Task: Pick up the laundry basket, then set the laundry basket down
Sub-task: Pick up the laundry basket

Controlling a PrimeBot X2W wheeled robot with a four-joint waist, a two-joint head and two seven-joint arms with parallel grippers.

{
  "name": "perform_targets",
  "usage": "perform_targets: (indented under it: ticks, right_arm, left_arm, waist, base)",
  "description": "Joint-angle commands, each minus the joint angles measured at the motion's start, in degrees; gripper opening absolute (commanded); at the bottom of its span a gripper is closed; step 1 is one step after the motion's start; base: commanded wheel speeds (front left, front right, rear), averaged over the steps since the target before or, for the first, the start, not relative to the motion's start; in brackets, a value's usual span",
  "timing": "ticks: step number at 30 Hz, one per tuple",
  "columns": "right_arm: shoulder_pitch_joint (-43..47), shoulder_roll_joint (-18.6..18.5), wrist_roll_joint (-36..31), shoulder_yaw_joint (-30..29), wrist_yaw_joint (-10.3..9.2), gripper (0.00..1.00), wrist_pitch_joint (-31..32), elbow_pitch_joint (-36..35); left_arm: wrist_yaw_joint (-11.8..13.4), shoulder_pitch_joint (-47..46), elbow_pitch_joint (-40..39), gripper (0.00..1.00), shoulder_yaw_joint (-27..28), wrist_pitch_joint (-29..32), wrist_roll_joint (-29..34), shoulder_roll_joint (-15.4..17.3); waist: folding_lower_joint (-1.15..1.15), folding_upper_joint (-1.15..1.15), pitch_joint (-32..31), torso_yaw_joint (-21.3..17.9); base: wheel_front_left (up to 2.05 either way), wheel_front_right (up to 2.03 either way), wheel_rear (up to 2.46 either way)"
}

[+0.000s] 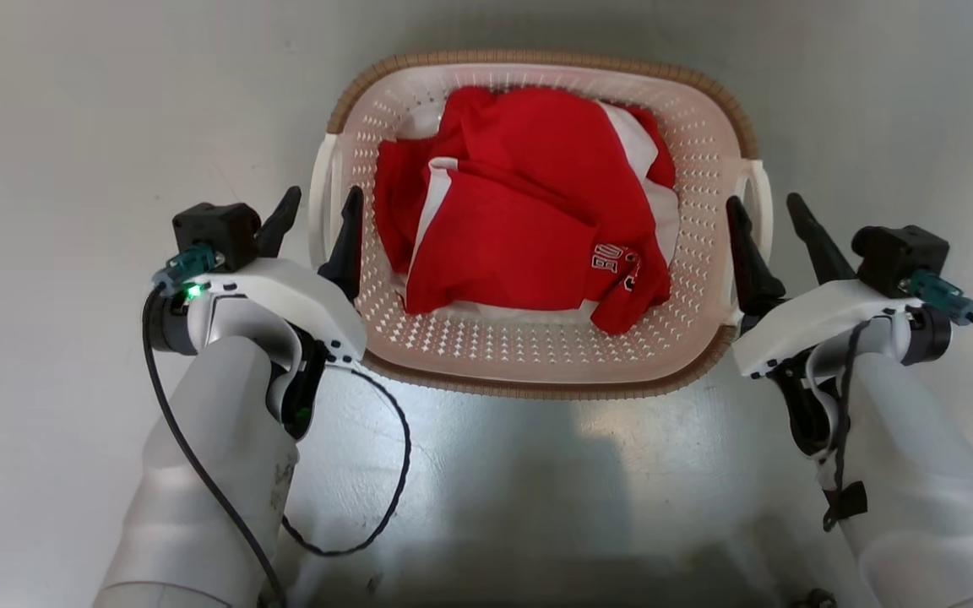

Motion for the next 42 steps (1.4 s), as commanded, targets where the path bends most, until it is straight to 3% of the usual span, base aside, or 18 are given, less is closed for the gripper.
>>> perform_targets:
  ticks: [1,12,14,15,17,18,19,20,21,22,33,42]
  right_arm:
    - [1.33,0.47,0.53,2.02,0.36,1.0,-0.79,0.31]
    - [-1.83,0.64,2.23,4.96,0.36,1.0,-0.79,3.05]
    - [-2.12,0.65,2.37,5.13,0.36,1.0,-0.79,3.29]
    - [-2.25,0.65,2.38,5.17,0.36,1.0,-0.79,3.51]
    - [-2.6,0.7,2.3,5.25,0.36,0.98,-0.79,4.01]
    - [-2.78,0.73,2.28,5.27,0.36,0.81,-0.79,4.17]
    - [-2.93,0.76,2.24,5.29,0.36,0.36,-0.79,4.28]
    - [-3.05,0.79,2.18,5.31,0.36,0.13,-0.79,4.35]
    - [-3.05,0.79,2.18,5.31,0.36,0.13,-0.79,4.35]
    - [-3.14,0.82,2.11,5.34,0.36,0.0,-0.79,4.47]
    - [-3.71,1.16,2.66,6.83,0.36,0.0,-0.79,6.57]
    - [-2.91,1.94,6.96,9.92,0.36,0.0,-0.79,10.82]
  left_arm:
    - [-0.33,0.15,0.38,1.0,1.04,-0.3,-0.98,1.22]
    - [-0.33,-3.49,5.97,1.0,-2.24,-0.3,-3.36,1.22]
    - [-0.33,-3.92,6.47,0.76,-2.82,-0.3,-3.83,1.23]
    - [-0.34,-4.09,6.55,0.47,-2.98,-0.3,-3.95,1.28]
    - [-0.34,-4.29,6.68,0.23,-3.42,-0.3,-4.17,1.35]
    - [-0.34,-4.37,6.79,0.11,-3.62,-0.3,-4.35,1.35]
    - [-0.34,-4.41,7.0,0.0,-3.89,-0.3,-4.56,1.35]
    - [-0.34,-4.47,7.22,0.0,-4.19,-0.3,-4.79,1.35]
    - [-0.34,-4.47,7.22,0.0,-4.19,-0.3,-4.79,1.35]
    - [-0.34,-4.53,7.44,0.0,-4.47,-0.3,-5.06,1.38]
    - [-0.34,-4.41,9.07,0.0,-7.76,-0.3,-8.3,1.85]
    - [-0.34,-2.52,14.04,0.0,-12.04,-0.3,-12.42,1.87]
  waist:
    - [0.0,0.0,1.17,0.09]
    - [0.0,0.0,4.07,0.06]
    - [0.0,0.0,4.27,0.04]
    - [0.0,0.0,4.34,0.02]
    - [0.0,0.0,4.46,-0.05]
    - [0.0,0.0,4.51,-0.07]
    - [0.0,0.0,4.51,-0.11]
    - [0.0,0.0,4.49,-0.15]
    - [0.0,0.0,4.49,-0.15]
    - [0.0,0.0,4.47,-0.2]
    - [0.0,0.0,2.27,-0.5]
    - [0.0,0.0,-6.18,-1.84]
  base:
    - [0.0,0.0,0.0]
    - [0.0,0.0,0.0]
    - [0.0,0.0,0.0]
    - [0.0,0.0,0.0]
    - [0.0,0.0,0.0]
    - [0.0,0.0,0.0]
    - [0.0,0.0,0.0]
    - [0.0,0.0,0.0]
    - [0.0,0.0,0.0]
    - [0.0,0.0,0.0]
    - [0.0,0.0,0.0]
    - [0.0,0.0,0.0]
